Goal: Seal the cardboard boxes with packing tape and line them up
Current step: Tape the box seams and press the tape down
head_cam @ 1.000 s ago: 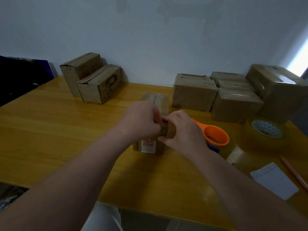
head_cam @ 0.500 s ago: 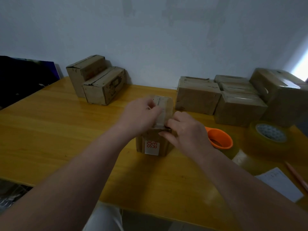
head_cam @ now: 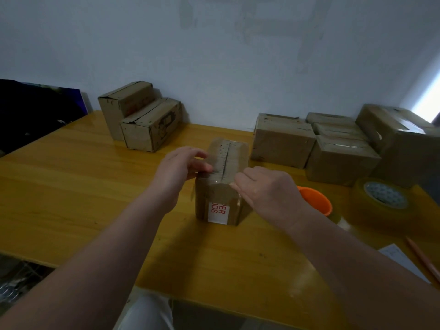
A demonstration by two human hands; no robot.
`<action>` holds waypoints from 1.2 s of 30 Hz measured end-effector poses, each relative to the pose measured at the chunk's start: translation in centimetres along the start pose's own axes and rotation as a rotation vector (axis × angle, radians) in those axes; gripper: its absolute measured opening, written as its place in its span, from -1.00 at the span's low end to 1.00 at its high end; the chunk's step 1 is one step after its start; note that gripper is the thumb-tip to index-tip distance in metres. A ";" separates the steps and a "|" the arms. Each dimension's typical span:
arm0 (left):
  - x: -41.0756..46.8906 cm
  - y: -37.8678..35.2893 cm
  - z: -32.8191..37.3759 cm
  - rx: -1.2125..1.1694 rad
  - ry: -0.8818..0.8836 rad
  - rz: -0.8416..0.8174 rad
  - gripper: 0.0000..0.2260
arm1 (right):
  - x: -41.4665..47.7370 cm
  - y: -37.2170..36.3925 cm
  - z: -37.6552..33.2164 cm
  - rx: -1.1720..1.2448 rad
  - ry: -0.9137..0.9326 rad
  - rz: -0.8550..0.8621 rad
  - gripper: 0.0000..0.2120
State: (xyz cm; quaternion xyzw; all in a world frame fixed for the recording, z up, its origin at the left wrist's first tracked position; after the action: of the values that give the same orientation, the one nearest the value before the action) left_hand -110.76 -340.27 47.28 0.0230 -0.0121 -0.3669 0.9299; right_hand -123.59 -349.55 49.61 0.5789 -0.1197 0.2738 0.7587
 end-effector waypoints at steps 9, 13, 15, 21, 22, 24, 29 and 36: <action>-0.8 1.5 -1.3 -0.222 -0.076 0.095 -0.79 | 1.5 -1.5 -1.4 0.004 -0.100 -0.120 -0.73; -1.7 1.7 -1.8 -0.194 -0.115 0.088 -0.75 | 2.3 -0.4 -0.2 0.186 -0.328 -0.012 -0.91; -2.4 1.0 -0.8 -0.117 -0.213 -0.024 -0.74 | 2.7 0.7 1.1 0.269 -0.460 0.034 -0.87; -3.6 -1.5 2.6 0.445 -0.428 -0.132 -0.40 | 3.4 2.8 3.6 0.531 -0.647 0.133 -0.84; -3.8 -1.7 2.9 0.597 -0.484 -0.103 -0.39 | 3.3 2.9 3.9 0.557 -0.673 0.148 -0.84; -3.9 -2.0 2.9 0.812 -0.562 -0.050 -0.39 | 3.1 2.9 4.3 0.610 -0.710 0.169 -0.84; -3.5 -2.2 2.0 1.088 -0.562 0.031 -0.38 | 2.8 2.9 4.5 0.646 -0.708 0.173 -0.84; -3.5 -2.5 1.6 1.323 -0.478 0.036 -0.38 | 2.9 2.8 4.6 0.628 -0.674 0.167 -0.85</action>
State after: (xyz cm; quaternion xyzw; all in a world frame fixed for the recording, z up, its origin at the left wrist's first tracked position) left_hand -115.07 -339.80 48.72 0.5026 -0.4371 -0.2621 0.6984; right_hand -122.13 -352.53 54.72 0.8256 -0.3170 0.1534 0.4409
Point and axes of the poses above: each hand's wrist, its own x-axis towards the middle knuckle, its own y-axis out of the back of the hand, z = x × y, the point moved 7 cm from there along x, towards the middle knuckle, and after that the axes turned 12 degrees about -z, right-handed, at the moved point
